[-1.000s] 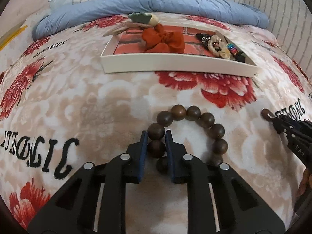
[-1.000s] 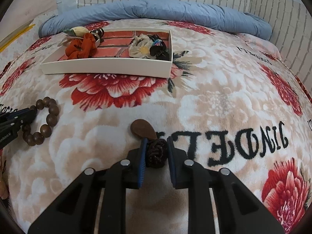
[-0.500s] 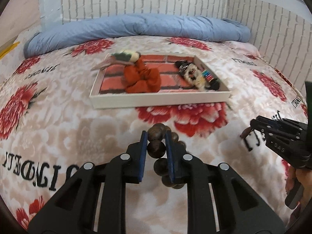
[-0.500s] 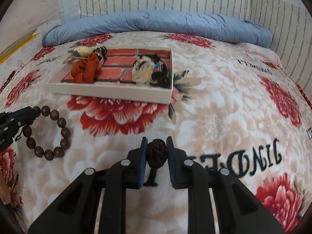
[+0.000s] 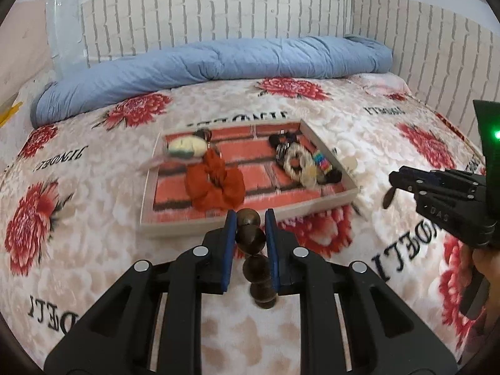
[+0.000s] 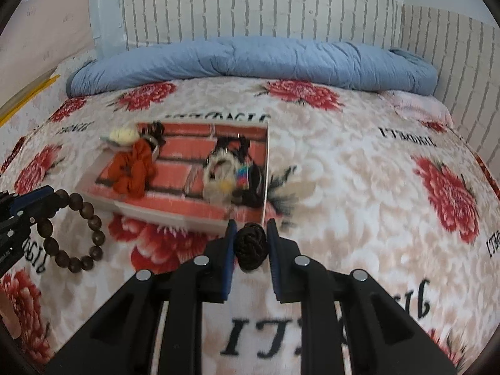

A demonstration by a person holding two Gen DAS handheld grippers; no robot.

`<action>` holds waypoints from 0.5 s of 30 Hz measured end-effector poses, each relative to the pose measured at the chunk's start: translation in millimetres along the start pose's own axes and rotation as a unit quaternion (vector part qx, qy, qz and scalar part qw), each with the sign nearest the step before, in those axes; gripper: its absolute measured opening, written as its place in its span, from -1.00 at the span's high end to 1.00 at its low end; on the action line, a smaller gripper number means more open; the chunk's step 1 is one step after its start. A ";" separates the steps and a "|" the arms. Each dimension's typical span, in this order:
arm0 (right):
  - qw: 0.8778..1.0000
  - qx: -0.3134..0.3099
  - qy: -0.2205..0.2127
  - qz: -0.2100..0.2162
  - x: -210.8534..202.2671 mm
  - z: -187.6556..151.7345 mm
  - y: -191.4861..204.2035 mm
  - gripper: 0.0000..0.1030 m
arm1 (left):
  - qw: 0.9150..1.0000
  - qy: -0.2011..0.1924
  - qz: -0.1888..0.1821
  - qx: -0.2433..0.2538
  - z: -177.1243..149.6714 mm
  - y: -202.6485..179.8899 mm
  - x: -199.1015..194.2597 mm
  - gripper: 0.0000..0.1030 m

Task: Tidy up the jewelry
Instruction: 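Carry the bracelet over the tray with the left tool while the right tool carries the pick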

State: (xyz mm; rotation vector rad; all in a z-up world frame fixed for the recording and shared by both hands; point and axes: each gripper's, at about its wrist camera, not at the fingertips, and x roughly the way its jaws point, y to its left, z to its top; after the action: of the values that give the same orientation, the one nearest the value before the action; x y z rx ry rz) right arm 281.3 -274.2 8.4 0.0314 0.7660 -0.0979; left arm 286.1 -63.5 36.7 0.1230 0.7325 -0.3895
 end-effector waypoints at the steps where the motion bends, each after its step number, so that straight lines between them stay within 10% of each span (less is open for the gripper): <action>1: 1.000 -0.001 -0.001 0.001 1.5 5.2 0.7 0.61 | 1.000 0.000 -0.009 -0.004 8.5 1.6 0.8 0.66; 15: 1.000 -0.017 0.008 0.016 74.8 52.5 37.6 0.61 | 0.999 0.020 -0.010 -0.045 57.6 44.6 72.6 0.66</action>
State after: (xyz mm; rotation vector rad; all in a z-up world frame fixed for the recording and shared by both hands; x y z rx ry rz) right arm 374.9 -245.9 -5.9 0.0115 0.7825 -0.0532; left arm 388.6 -58.5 29.5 0.0392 0.7905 -0.3730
